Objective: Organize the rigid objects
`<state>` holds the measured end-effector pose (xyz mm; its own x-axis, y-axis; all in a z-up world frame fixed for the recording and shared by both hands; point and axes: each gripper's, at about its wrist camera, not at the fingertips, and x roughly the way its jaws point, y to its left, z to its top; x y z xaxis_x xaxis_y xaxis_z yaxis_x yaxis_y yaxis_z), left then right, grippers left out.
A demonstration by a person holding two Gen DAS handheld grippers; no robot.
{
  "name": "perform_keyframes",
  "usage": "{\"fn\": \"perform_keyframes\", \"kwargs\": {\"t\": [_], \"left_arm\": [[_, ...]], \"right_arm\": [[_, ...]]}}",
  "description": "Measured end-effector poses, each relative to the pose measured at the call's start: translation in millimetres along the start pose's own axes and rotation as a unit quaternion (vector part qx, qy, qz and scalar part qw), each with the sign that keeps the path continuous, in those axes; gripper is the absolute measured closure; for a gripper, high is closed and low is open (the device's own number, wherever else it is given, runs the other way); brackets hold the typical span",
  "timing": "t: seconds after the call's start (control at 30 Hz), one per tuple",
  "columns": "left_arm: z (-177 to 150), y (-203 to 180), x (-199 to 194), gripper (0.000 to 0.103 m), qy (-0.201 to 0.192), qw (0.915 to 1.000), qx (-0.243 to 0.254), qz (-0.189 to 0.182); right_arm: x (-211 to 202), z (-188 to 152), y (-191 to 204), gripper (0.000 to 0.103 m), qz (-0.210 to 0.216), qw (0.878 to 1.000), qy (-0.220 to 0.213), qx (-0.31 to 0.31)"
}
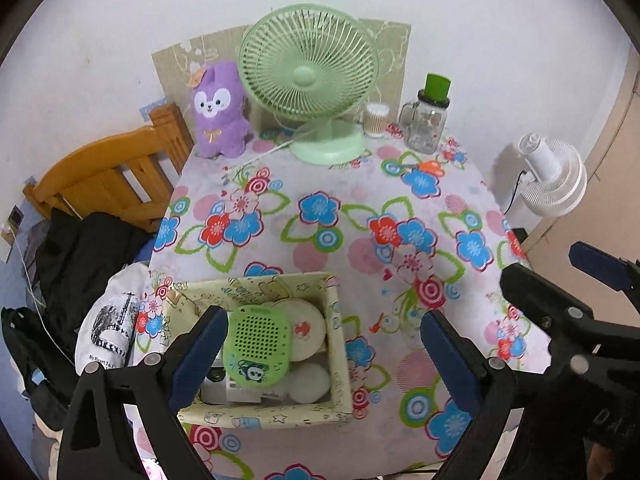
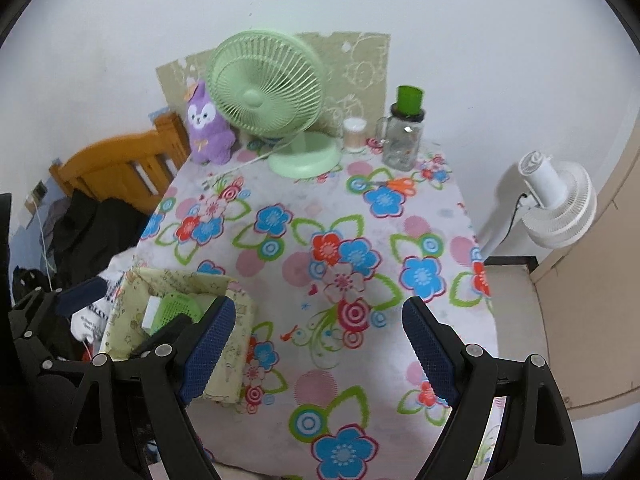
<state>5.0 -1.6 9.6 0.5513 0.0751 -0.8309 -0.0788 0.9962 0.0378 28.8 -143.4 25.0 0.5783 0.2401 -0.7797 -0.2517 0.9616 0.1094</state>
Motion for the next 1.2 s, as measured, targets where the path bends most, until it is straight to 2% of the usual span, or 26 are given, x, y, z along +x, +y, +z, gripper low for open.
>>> {"fn": "perform_keyframes", "kwargs": {"t": [0.37, 0.5, 0.63, 1.2], "left_arm": [[7, -21, -31, 0.003, -0.029, 0.9995, -0.008, 0.008], [11, -22, -43, 0.003, -0.043, 0.9985, -0.033, -0.002], [11, -30, -52, 0.0, -0.059, 0.9977, -0.033, 0.009], [1, -48, -59, 0.0, -0.061, 0.9975, -0.032, 0.017]], "right_arm": [[-34, -3, -46, 0.013, -0.004, 0.999, -0.038, 0.032], [-43, -5, -53, 0.012, -0.012, 0.999, -0.047, 0.021], [-48, -9, -59, 0.012, -0.006, 0.999, -0.052, 0.015], [-57, -13, -74, 0.009, -0.005, 0.998, -0.064, 0.015]]}}
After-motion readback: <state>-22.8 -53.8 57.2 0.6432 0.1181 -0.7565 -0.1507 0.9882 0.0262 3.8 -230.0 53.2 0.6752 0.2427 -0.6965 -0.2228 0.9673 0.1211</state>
